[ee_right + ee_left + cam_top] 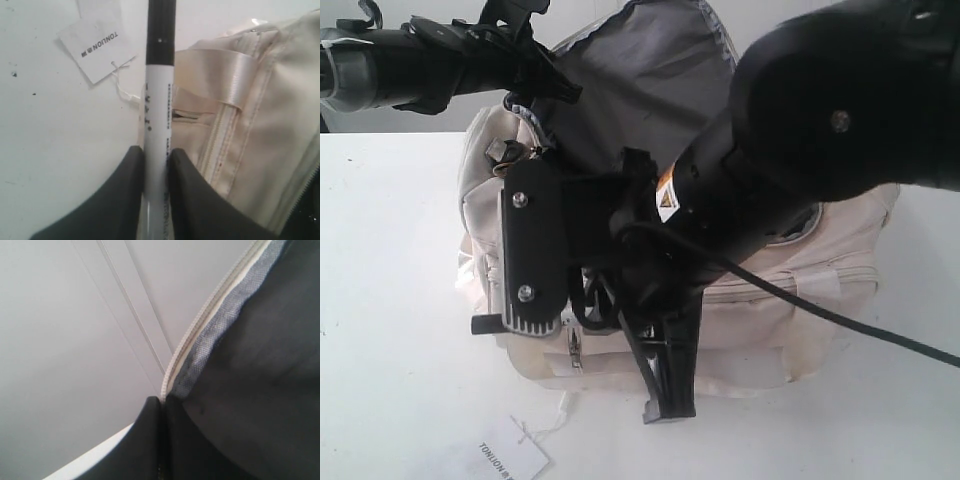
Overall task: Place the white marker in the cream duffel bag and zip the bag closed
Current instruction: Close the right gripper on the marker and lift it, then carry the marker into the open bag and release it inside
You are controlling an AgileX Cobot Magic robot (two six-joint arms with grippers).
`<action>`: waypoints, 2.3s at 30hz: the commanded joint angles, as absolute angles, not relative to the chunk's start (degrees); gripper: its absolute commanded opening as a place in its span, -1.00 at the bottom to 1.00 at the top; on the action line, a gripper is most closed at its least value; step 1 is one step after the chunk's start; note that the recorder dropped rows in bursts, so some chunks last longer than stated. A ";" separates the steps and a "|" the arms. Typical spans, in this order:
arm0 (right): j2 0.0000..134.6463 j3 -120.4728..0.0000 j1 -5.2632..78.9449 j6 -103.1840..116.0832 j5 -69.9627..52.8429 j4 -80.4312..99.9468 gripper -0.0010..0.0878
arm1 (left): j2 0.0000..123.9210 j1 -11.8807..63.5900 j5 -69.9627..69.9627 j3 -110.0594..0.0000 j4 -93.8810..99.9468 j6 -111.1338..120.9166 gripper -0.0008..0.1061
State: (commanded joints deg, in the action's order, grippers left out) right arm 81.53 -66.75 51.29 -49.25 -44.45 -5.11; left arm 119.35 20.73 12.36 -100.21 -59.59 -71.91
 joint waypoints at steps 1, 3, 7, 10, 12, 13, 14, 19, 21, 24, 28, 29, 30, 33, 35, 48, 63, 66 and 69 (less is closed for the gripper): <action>81.29 -66.75 51.29 -48.17 -44.22 -4.12 -0.98 | 119.35 20.73 12.36 -100.21 -59.59 -71.91 -0.99; 80.94 -67.35 51.29 -45.06 -43.80 -1.28 -0.98 | 119.35 20.73 12.36 -100.21 -59.59 -71.91 -0.99; 80.94 -69.72 50.28 -39.83 -44.28 2.17 -0.98 | 119.35 20.73 12.36 -100.21 -59.59 -71.91 -0.99; 80.94 -71.55 48.61 -38.67 -45.55 2.17 -0.98 | 119.35 20.73 12.36 -100.21 -59.59 -71.91 -0.99; 80.94 -72.71 47.09 -37.16 -46.30 2.17 -0.98 | 119.35 20.73 12.36 -100.21 -59.59 -71.91 -0.99; 80.94 -73.20 46.46 -36.63 -46.30 2.17 -0.98 | 119.35 20.73 12.36 -100.21 -59.59 -71.91 -0.99; 80.94 -73.69 45.64 -35.35 -46.42 2.17 -0.98 | 119.35 20.73 12.36 -100.21 -59.59 -71.91 -0.99; 80.94 -75.44 41.72 -28.10 -46.71 2.17 -0.98 | 119.35 20.73 12.36 -100.21 -59.59 -71.91 -0.99; 80.94 -76.10 40.15 -25.07 -46.86 2.17 -0.98 | 119.35 20.73 12.36 -100.21 -59.59 -71.91 -0.99; 81.05 -77.35 37.74 -21.58 -47.77 2.17 -0.98 | 119.35 20.73 12.36 -100.21 -59.59 -71.91 -0.99; 82.80 -79.45 34.30 -16.87 -49.81 1.58 -0.98 | 119.35 20.73 12.36 -100.21 -59.59 -71.91 -0.99; 83.38 -79.91 33.71 -15.85 -50.31 1.13 -0.98 | 119.35 20.73 12.36 -100.21 -59.59 -71.91 -0.99; 84.24 -80.27 32.98 -15.12 -51.10 0.61 -0.98 | 119.35 20.73 12.36 -100.21 -59.59 -71.91 -0.99; 88.00 -82.60 30.60 -14.84 -54.35 -3.40 -0.98 | 119.35 20.73 12.36 -100.21 -59.59 -71.91 -0.99; 90.71 -84.46 29.09 -14.84 -55.00 -7.06 -0.98 | 119.35 20.73 12.36 -100.21 -59.59 -71.91 -0.99; 101.98 -86.73 28.02 -30.92 -48.79 -14.32 -0.98 | 119.35 20.73 12.36 -100.21 -59.59 -71.91 -0.99; 102.52 -86.73 28.02 -1.16 -53.25 5.92 -0.98 | 119.35 20.73 12.36 -100.21 -59.59 -71.91 -0.99; 102.52 -86.73 28.02 4.23 -54.36 11.87 -0.98 | 119.35 20.73 12.36 -100.21 -59.59 -71.91 -0.99; 102.52 -86.73 28.02 8.80 -55.00 14.21 -0.98 | 119.35 20.73 12.36 -100.21 -59.59 -71.91 -0.99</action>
